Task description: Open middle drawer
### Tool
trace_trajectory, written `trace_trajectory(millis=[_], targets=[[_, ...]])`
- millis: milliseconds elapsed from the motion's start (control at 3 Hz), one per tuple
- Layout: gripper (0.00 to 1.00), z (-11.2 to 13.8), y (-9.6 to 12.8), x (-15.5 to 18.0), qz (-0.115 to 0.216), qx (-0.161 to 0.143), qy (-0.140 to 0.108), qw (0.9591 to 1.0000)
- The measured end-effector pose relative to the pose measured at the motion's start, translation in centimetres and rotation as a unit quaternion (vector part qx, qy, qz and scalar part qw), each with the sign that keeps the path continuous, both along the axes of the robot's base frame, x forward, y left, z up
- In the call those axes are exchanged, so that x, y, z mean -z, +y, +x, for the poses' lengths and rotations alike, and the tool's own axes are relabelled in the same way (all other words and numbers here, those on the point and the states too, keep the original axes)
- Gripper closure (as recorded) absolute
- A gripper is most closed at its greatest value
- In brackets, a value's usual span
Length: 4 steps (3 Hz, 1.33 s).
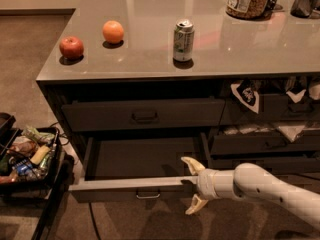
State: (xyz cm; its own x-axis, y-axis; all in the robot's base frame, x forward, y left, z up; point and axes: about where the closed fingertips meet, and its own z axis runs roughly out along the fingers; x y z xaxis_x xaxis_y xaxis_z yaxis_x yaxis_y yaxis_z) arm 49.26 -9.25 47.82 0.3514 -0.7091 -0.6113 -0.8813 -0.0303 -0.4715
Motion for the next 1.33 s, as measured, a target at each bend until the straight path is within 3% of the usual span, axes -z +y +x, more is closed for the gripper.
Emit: trace_trajectory(millis=[333, 667, 1333], targets=[[0.00, -1.8, -2.2, -3.7, -0.004, 0.014, -0.054, 0.9984], [0.00, -2.6, -4.9, -4.1, -0.004, 0.042, -0.061, 0.9972], [0.42, -2.6, -4.9, -4.0, -0.004, 0.042, -0.061, 0.9972]])
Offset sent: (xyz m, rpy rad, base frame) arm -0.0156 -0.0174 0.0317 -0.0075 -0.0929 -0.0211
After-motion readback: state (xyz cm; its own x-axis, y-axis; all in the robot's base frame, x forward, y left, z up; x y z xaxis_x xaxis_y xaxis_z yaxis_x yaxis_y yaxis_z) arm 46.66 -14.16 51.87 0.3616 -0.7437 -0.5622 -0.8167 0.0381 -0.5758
